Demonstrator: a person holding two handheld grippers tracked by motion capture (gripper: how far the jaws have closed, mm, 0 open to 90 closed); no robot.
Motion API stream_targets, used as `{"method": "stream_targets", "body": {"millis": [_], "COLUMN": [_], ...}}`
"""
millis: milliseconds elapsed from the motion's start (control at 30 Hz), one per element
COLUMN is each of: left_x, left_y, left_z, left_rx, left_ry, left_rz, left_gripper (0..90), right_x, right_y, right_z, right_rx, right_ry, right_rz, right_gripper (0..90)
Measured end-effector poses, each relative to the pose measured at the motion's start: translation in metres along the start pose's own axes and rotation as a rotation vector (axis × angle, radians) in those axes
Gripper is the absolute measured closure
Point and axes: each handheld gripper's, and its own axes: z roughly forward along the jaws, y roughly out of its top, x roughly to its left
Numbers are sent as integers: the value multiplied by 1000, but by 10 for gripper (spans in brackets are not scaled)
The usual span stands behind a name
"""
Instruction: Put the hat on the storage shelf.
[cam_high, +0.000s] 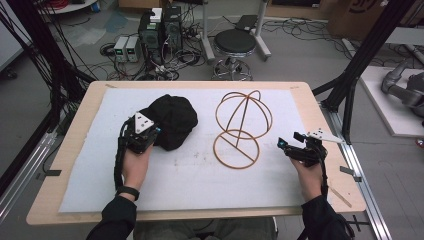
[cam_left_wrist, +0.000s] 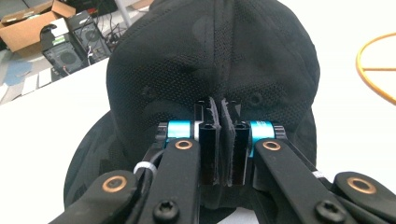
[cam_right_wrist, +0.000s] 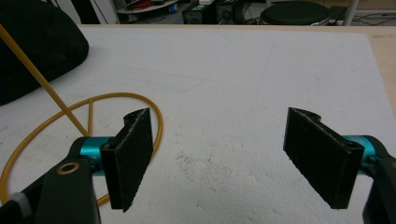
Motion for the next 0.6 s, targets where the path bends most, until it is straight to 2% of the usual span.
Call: {"method": "stream_targets", "body": {"millis": [167, 367, 600], "left_x": [10, 22, 29], "left_y": [0, 3, 16], "left_z": [-10, -23, -34], "left_rx": [-53, -115, -158], "left_ry": [-8, -22, -30], "left_rz": [-37, -108, -142], "left_gripper": [875, 877, 879], "right_x": [1, 1, 2], "right_y": [0, 0, 0], "right_z": [-1, 0, 0], "right_rx": [1, 1, 4], "right_ry": [-1, -2, -1], "right_rz": [3, -2, 4], "right_gripper": [238, 238, 238]}}
